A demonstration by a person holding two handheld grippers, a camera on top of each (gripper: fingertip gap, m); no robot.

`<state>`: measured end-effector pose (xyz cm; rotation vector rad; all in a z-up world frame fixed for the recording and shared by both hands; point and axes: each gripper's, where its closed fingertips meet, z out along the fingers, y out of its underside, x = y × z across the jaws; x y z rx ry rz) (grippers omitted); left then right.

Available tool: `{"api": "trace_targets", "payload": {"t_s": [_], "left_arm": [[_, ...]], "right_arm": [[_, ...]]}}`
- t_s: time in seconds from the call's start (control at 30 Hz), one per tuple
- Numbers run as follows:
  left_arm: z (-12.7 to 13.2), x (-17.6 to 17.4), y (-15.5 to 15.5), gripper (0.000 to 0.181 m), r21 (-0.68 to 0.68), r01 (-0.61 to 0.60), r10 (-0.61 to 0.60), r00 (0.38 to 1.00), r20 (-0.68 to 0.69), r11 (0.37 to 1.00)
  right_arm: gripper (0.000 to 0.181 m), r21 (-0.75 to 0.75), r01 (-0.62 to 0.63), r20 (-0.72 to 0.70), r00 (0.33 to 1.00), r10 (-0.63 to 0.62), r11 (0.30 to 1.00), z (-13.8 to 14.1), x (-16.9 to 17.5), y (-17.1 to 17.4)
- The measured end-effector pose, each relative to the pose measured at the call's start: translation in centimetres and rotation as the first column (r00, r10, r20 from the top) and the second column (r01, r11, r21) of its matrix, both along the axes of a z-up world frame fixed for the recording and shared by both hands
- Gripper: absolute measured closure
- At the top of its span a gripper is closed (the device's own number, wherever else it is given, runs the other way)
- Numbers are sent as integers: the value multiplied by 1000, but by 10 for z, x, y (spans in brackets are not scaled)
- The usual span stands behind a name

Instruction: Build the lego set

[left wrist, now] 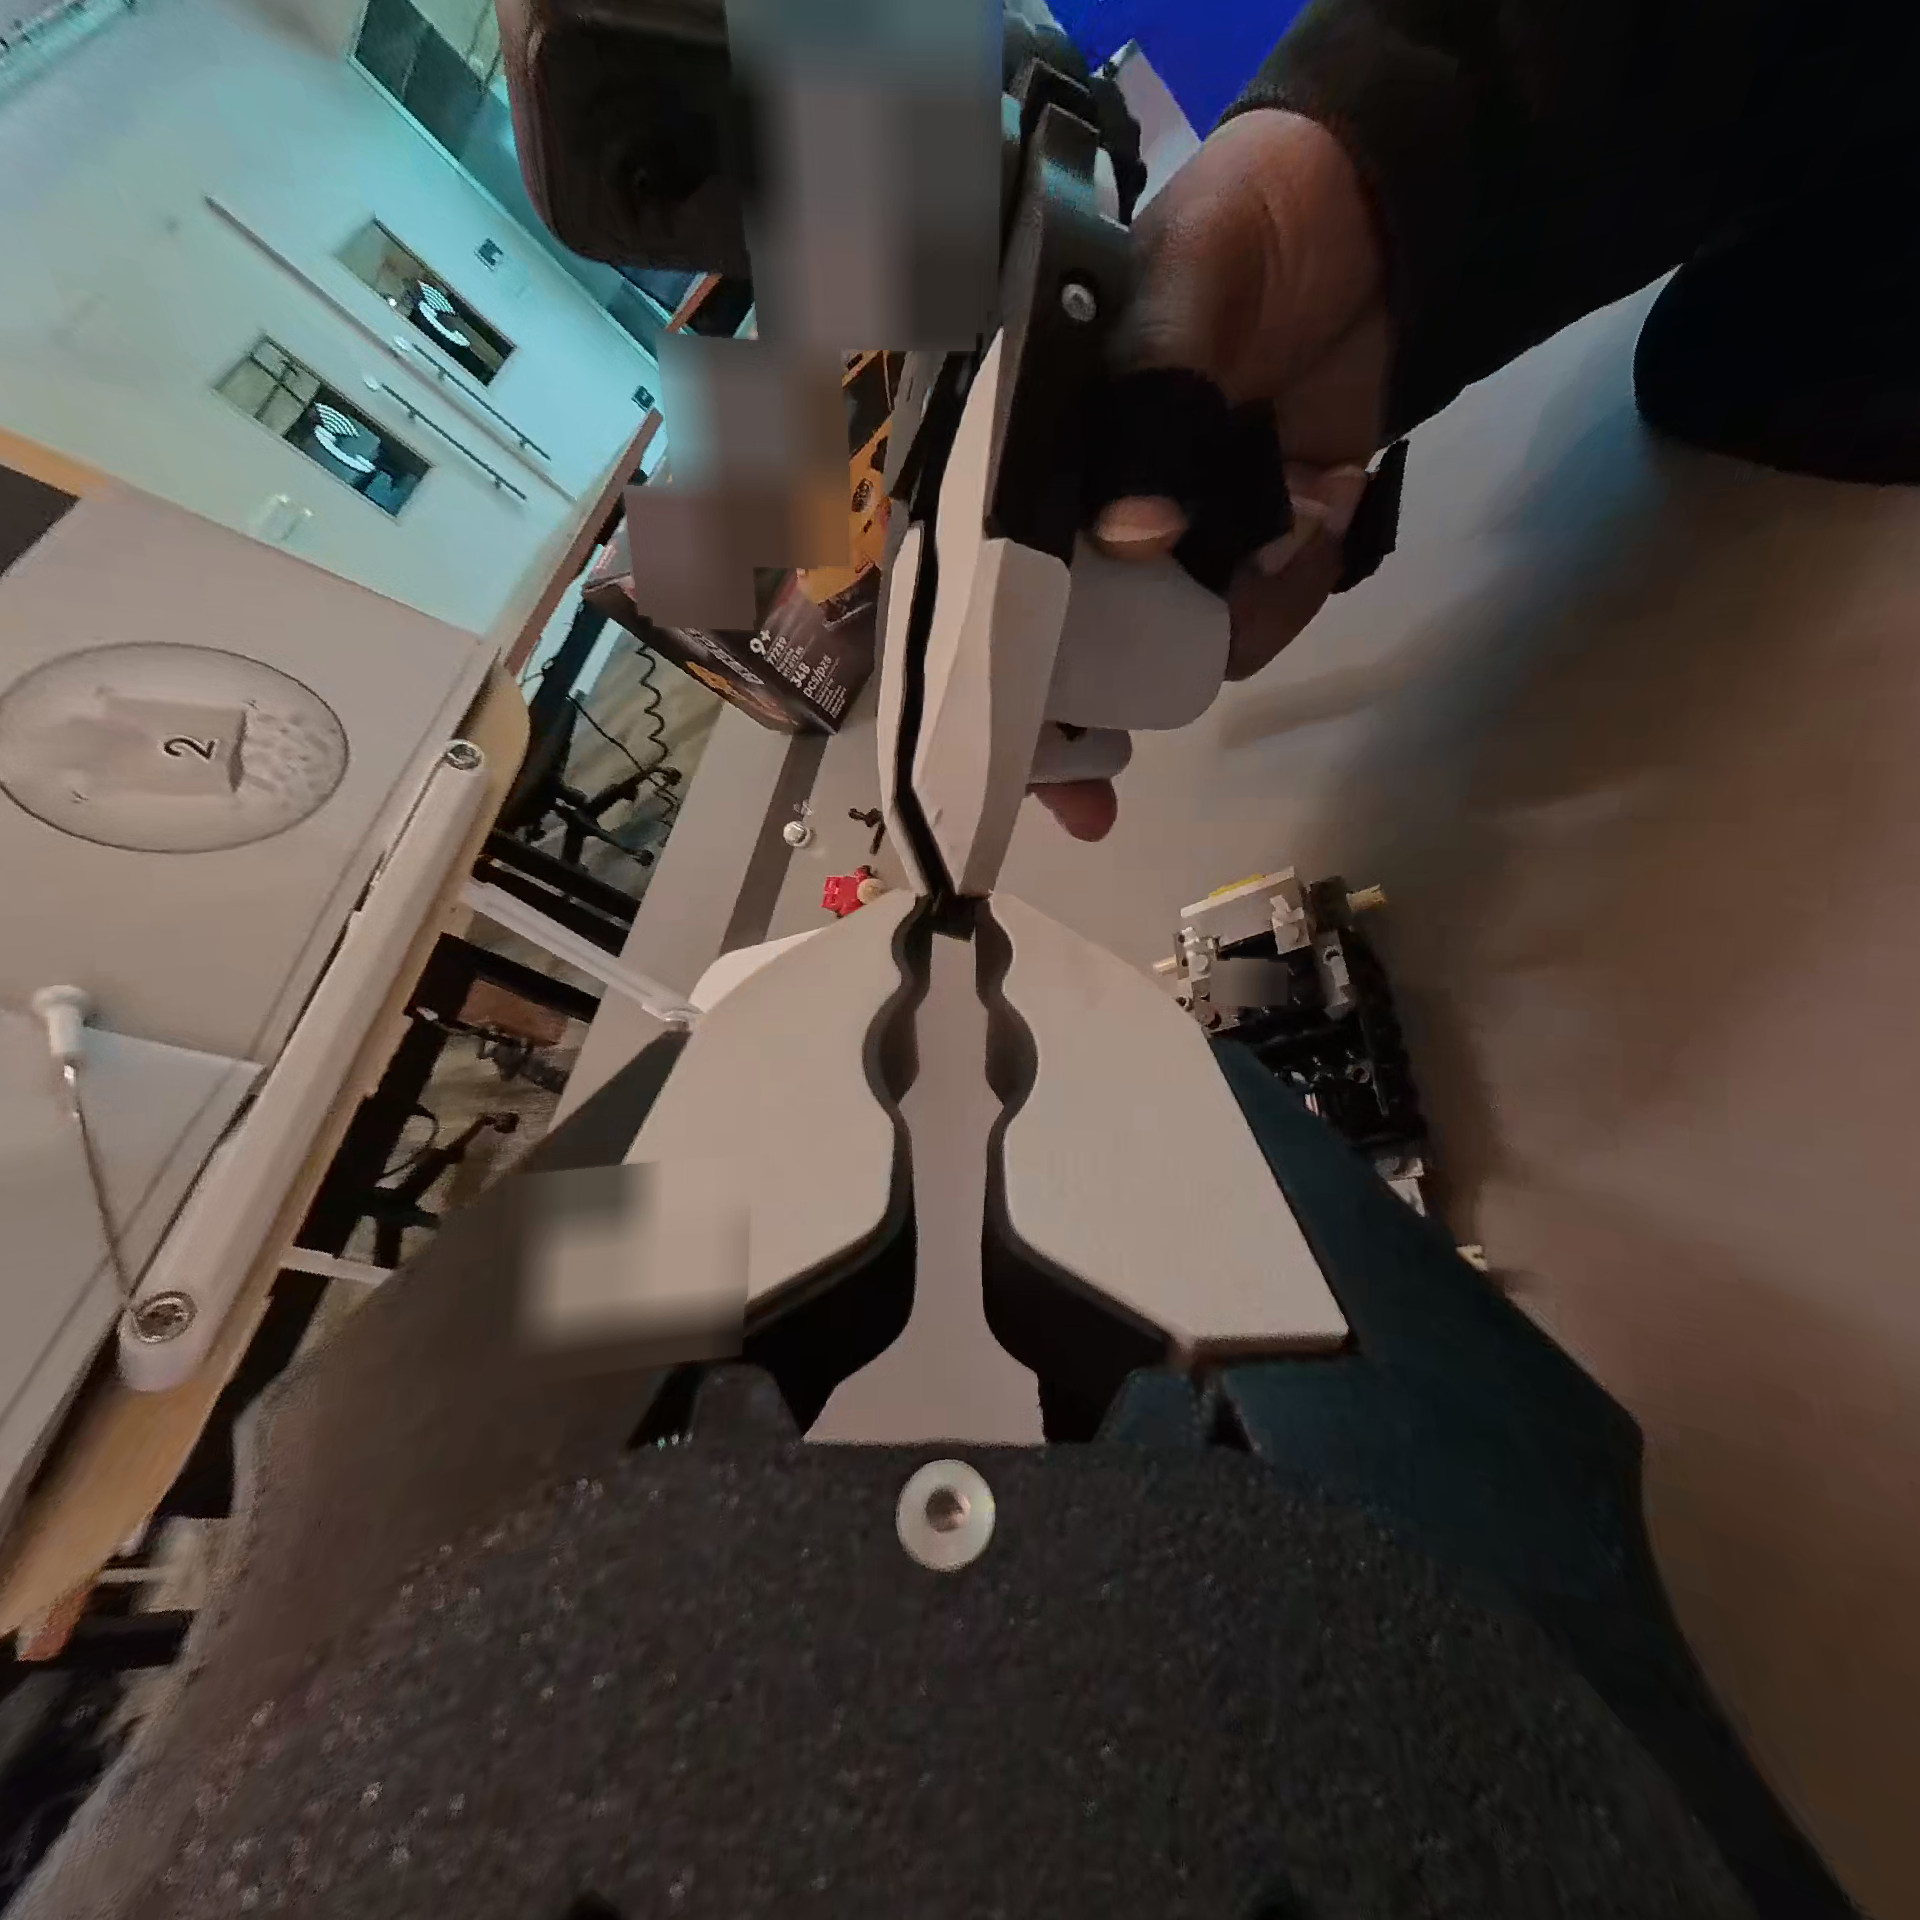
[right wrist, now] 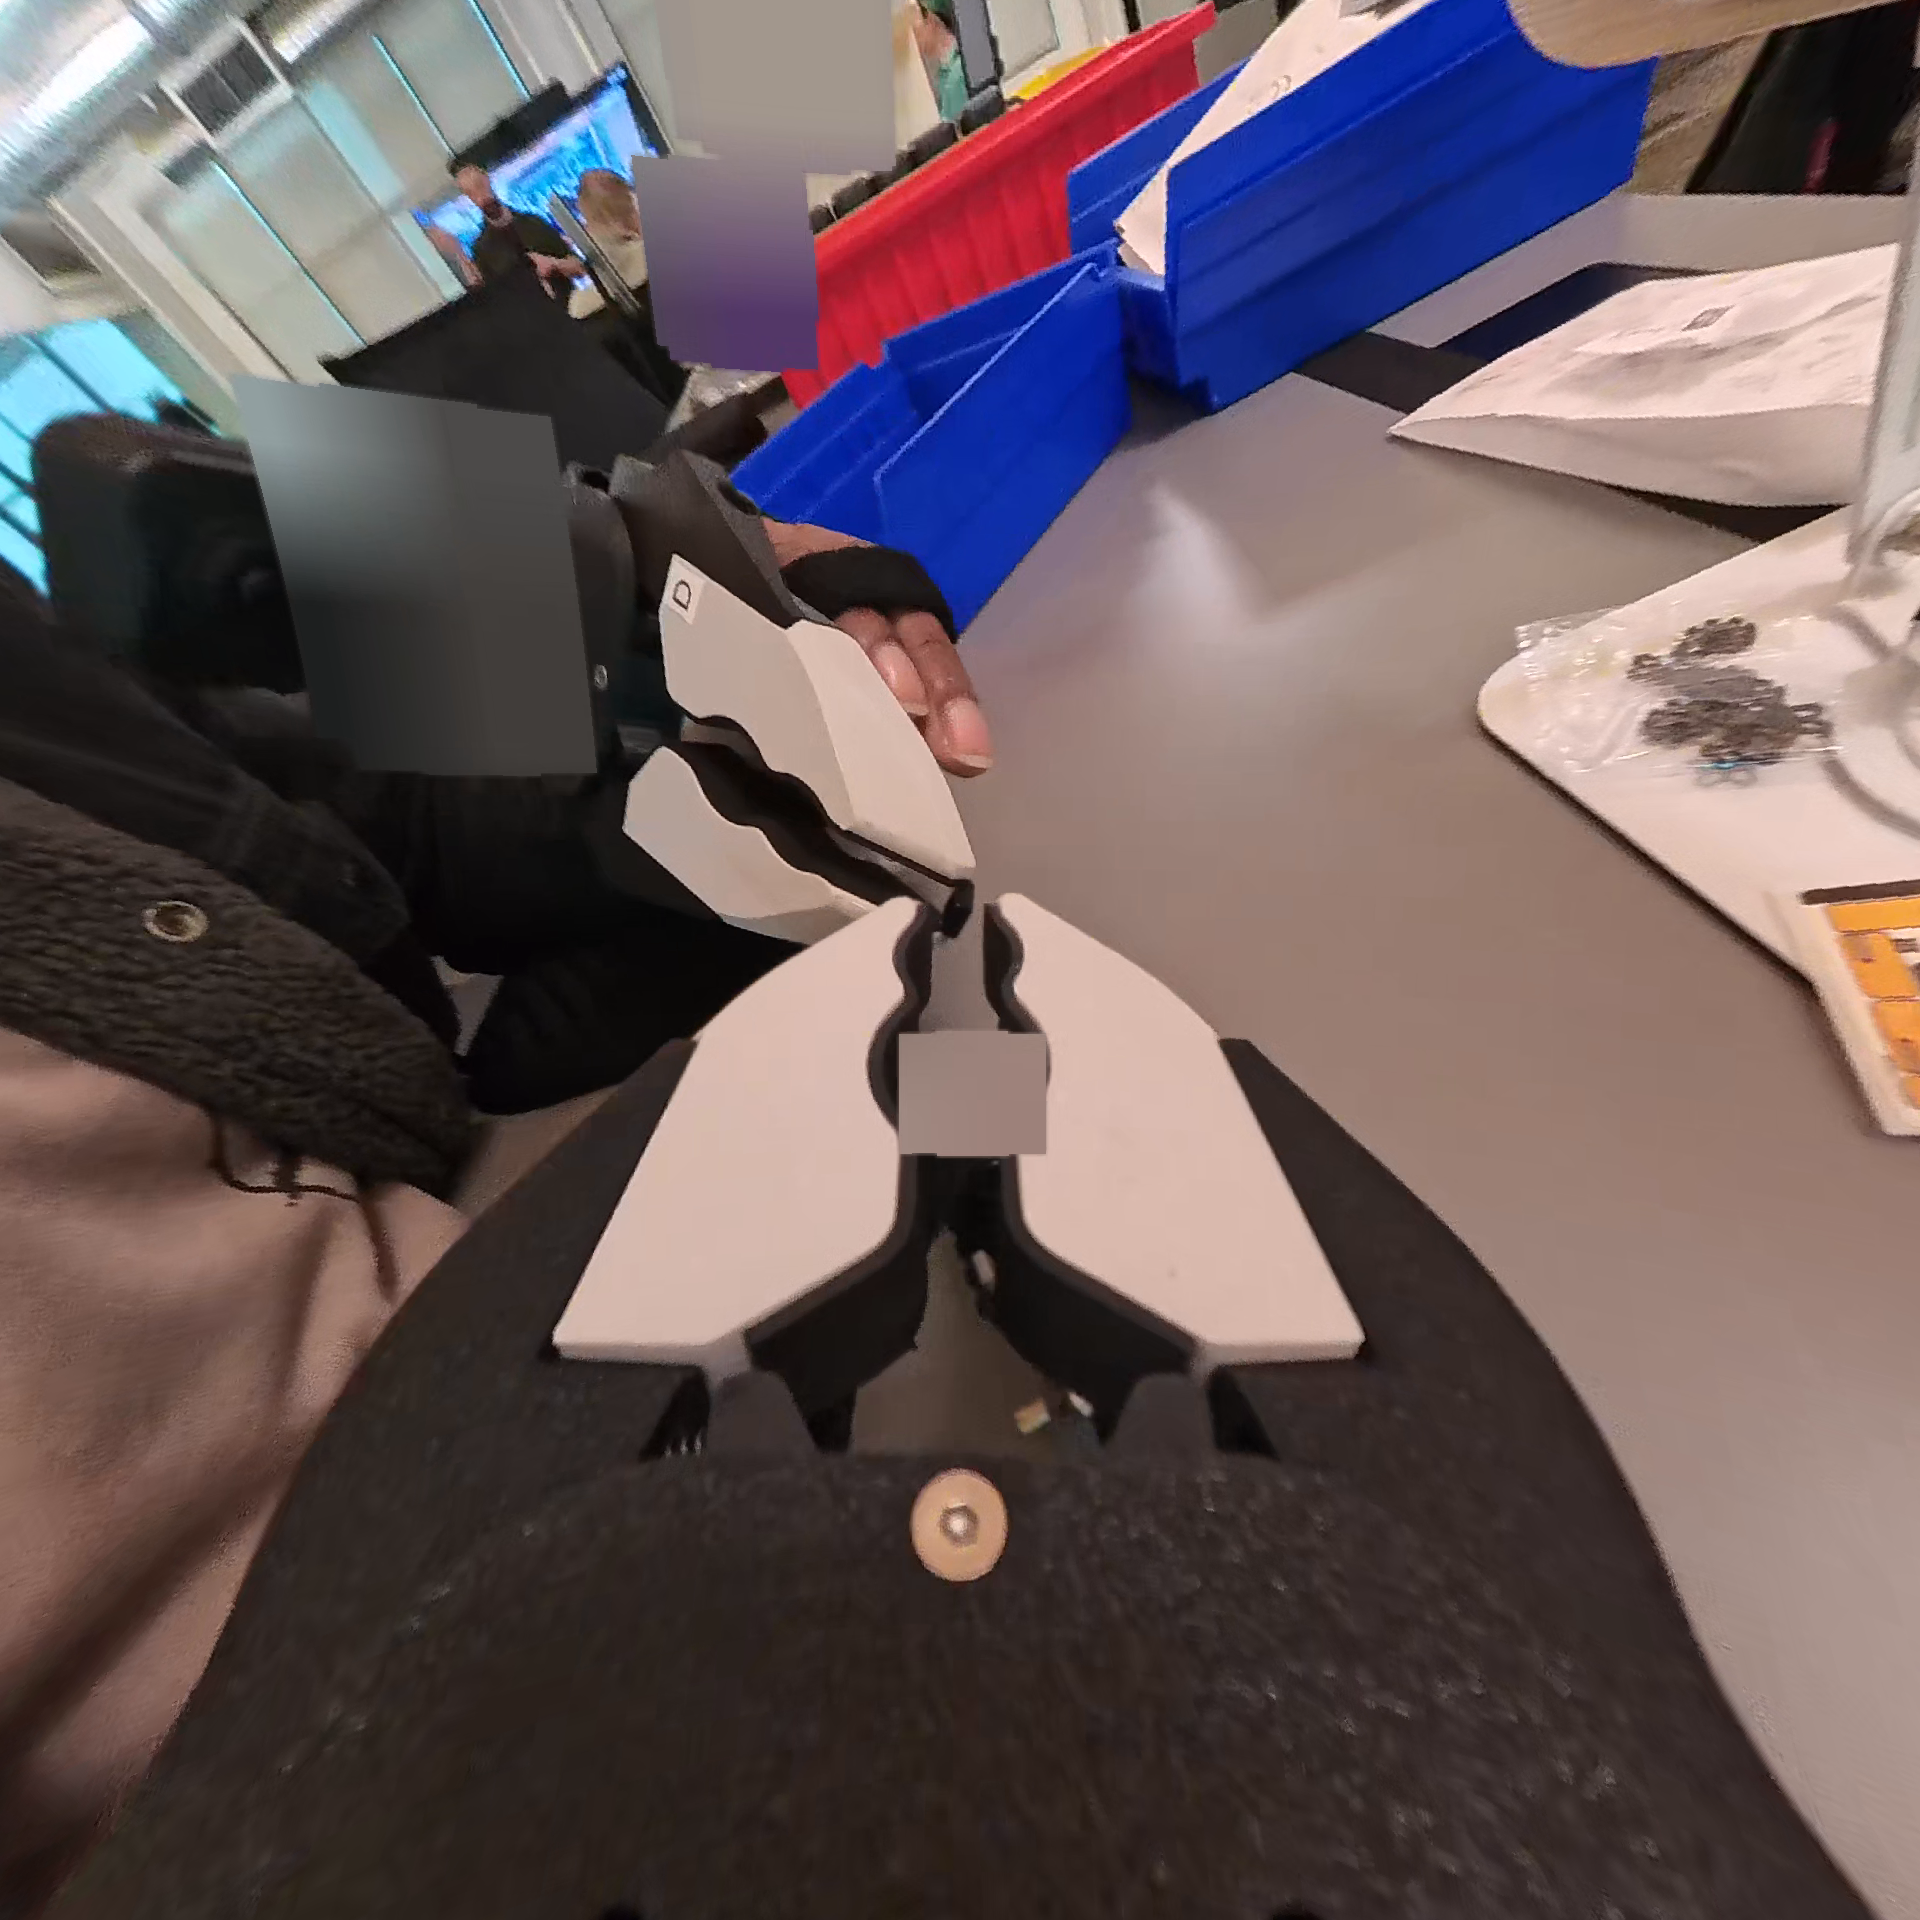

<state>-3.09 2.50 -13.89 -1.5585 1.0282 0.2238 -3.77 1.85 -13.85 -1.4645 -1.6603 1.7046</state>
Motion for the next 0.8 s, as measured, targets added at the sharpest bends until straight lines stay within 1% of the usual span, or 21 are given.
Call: {"api": "trace_targets", "payload": {"t_s": [0.07, 0.17, 0.23, 0.27, 0.3, 0.33, 0.37, 0.4, 0.43, 0.47, 0.5, 0.53, 0.63, 0.7, 0.77, 0.8], "left_arm": [[0, 0, -1, 174, 23, 1, -1, 999, -32, 1000], [3, 2, -2, 174, 49, 16, -14, 999, -36, 999], [5, 1, -1, 175, 64, 10, -9, 1000, -20, 998], [5, -2, 1, 176, 61, -2, 2, 1000, 2, 998], [4, -8, 3, 175, 52, -21, 19, 999, 39, 998], [3, -17, 6, 176, 35, -43, 39, 995, 93, 998], [1, -26, 9, 176, 9, -65, 62, 985, 159, 998], [-2, -37, 12, 177, -25, -87, 91, 969, 230, 996], [-5, -49, 16, 178, -58, -111, 123, 947, 297, 992], [-9, -60, 19, 180, -91, -133, 157, 923, 352, 987], [-14, -71, 21, 181, -121, -153, 189, 901, 391, 981], [-19, -81, 23, 181, -147, -176, 222, 883, 414, 973], [-25, -96, 24, 181, -178, -214, 272, 857, 437, 960], [-25, -94, 24, 181, -179, -209, 268, 858, 439, 961], [-30, -91, 24, 181, -181, -211, 268, 874, 405, 961], [-32, -91, 24, 181, -182, -213, 269, 882, 386, 960]], "right_arm": [[175, -48, -13, 5, 1000, 13, 999, 1, 0, -2], [178, -127, -37, 1, 999, 38, 991, 4, 2, -3], [179, -128, -33, -8, 999, 32, 991, 4, 3, 1], [179, -95, -7, 1, 1000, 7, 995, 1, 3, 10], [179, -35, 45, 13, 999, -44, 998, -4, 4, 26], [179, 53, 125, 42, 991, -127, 991, -13, 5, 52], [179, 189, 221, 86, 967, -240, 957, -29, 8, 86], [179, 352, 300, 116, 926, -359, 887, -45, 15, 124], [179, 497, 340, 134, 879, -457, 799, -61, 25, 159], [179, 594, 352, 141, 839, -525, 723, -72, 33, 187], [179, 642, 354, 146, 814, -562, 680, -80, 37, 207], [179, 666, 358, 148, 797, -586, 655, -85, 39, 221], [179, 722, 333, 161, 772, -615, 607, -98, 34, 248], [179, 721, 327, 179, 763, -621, 610, -104, 28, 258], [178, 721, 316, 200, 757, -622, 617, -108, 24, 265], [175, 717, 311, 212, 756, -620, 624, -111, 23, 266]]}}
